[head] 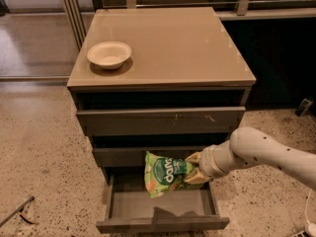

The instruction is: Pick green rice chip bag from bottom drawer and place on counter

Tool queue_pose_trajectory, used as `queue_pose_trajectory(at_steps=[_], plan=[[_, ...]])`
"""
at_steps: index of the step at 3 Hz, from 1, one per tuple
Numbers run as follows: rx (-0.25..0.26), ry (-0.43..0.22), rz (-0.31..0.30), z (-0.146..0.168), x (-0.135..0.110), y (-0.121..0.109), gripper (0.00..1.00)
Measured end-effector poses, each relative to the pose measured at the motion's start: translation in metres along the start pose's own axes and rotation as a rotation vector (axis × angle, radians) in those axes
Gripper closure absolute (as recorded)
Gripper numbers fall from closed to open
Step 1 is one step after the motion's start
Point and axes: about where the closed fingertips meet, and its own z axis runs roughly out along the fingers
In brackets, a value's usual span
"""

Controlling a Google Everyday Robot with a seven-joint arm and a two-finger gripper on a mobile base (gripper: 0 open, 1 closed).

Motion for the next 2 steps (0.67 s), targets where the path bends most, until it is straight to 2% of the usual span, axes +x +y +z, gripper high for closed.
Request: queue_pose_trajectory(at_steps=[1, 2], plan=[[-0.009, -0.023, 0.021, -0.020, -0.012, -0.002, 1.00], [-0.001, -0.029, 0.034, -0.071, -0.045, -0.006, 1.00]])
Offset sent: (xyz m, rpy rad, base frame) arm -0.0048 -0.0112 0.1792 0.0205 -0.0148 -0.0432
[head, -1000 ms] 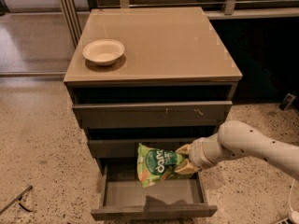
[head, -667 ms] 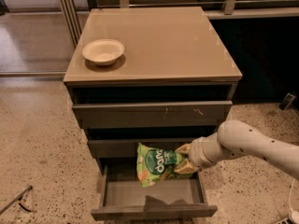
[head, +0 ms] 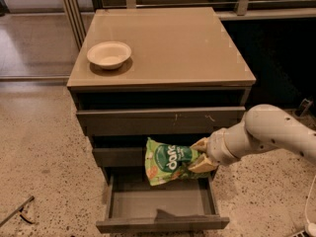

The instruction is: Pick green rice chip bag from bottom drawer and place on counter

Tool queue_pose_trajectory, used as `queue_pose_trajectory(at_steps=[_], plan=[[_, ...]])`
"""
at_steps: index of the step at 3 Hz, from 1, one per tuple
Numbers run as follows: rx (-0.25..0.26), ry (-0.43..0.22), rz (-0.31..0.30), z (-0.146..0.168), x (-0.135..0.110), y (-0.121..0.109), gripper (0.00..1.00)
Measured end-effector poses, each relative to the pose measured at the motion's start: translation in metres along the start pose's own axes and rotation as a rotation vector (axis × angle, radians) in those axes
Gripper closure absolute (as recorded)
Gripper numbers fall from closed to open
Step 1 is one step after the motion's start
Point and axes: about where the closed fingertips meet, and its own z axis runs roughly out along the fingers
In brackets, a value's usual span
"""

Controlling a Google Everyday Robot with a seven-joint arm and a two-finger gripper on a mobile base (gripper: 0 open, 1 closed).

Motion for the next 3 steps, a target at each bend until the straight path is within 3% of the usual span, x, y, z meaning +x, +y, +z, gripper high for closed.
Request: queue_pose_trajectory(at_steps=[1, 3], plan=[[0.059, 0.023, -0.040, -0.070, -0.055, 0.001, 1.00], [0.074, 0.040, -0.064, -0.080, -0.064, 0.003, 1.00]])
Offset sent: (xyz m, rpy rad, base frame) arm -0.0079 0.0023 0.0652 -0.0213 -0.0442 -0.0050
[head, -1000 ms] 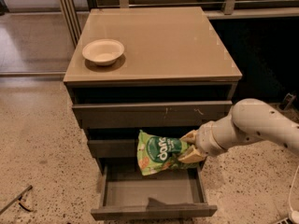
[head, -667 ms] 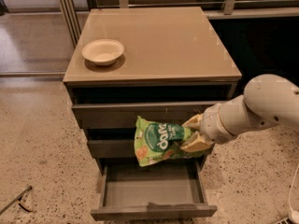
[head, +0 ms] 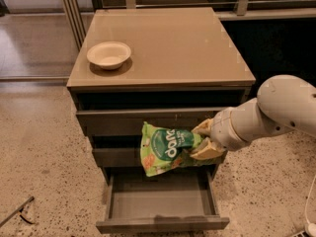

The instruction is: Pick green rice chip bag from bottom drawer and place on counter

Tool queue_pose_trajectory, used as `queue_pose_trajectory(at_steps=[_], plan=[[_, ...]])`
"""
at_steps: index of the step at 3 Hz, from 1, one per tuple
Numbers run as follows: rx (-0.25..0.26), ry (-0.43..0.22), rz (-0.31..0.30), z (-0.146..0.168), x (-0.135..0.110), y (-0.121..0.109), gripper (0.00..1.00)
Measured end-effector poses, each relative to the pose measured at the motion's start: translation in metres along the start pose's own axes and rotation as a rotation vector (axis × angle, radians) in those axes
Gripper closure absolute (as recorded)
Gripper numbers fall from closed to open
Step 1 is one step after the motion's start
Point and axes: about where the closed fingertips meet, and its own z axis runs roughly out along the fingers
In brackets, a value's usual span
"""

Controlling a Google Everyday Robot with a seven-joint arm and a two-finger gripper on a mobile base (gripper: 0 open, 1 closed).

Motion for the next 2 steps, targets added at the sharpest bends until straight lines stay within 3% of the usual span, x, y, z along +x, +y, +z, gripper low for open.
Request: queue_pose_trajectory(at_steps=[1, 2], plan=[[-0.009, -0.008, 0.007, -0.016, -0.011, -0.004, 1.00], [-0.008, -0.038, 0.005, -0.062, -0.044, -0.018, 1.00]])
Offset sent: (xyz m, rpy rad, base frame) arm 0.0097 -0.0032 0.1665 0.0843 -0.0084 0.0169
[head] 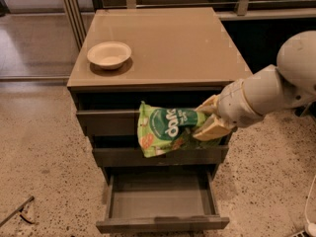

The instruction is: Pick green rice chip bag from bottom drawer and place on counter

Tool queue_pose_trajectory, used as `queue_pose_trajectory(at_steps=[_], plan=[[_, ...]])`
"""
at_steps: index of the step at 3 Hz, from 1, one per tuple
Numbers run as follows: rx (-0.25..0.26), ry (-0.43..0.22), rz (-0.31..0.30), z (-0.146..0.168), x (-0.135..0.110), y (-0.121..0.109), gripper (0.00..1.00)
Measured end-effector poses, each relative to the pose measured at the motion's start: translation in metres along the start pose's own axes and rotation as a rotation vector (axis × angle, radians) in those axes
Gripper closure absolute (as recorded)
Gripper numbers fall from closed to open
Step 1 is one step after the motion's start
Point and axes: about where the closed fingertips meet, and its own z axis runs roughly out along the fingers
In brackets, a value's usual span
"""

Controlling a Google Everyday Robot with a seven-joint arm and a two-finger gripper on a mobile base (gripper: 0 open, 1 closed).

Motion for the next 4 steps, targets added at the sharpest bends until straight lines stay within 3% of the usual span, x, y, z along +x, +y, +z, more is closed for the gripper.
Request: queue_pose_trajectory(at_steps=[1, 3, 4], plan=[[0.075, -0.024, -0.050, -0.067, -0.047, -0.024, 1.00], [0.109, -0.011, -0.054, -0.082, -0.055, -0.042, 1.00], [0.141, -0.004, -0.024, -0.082, -0.041, -0.083, 1.00]])
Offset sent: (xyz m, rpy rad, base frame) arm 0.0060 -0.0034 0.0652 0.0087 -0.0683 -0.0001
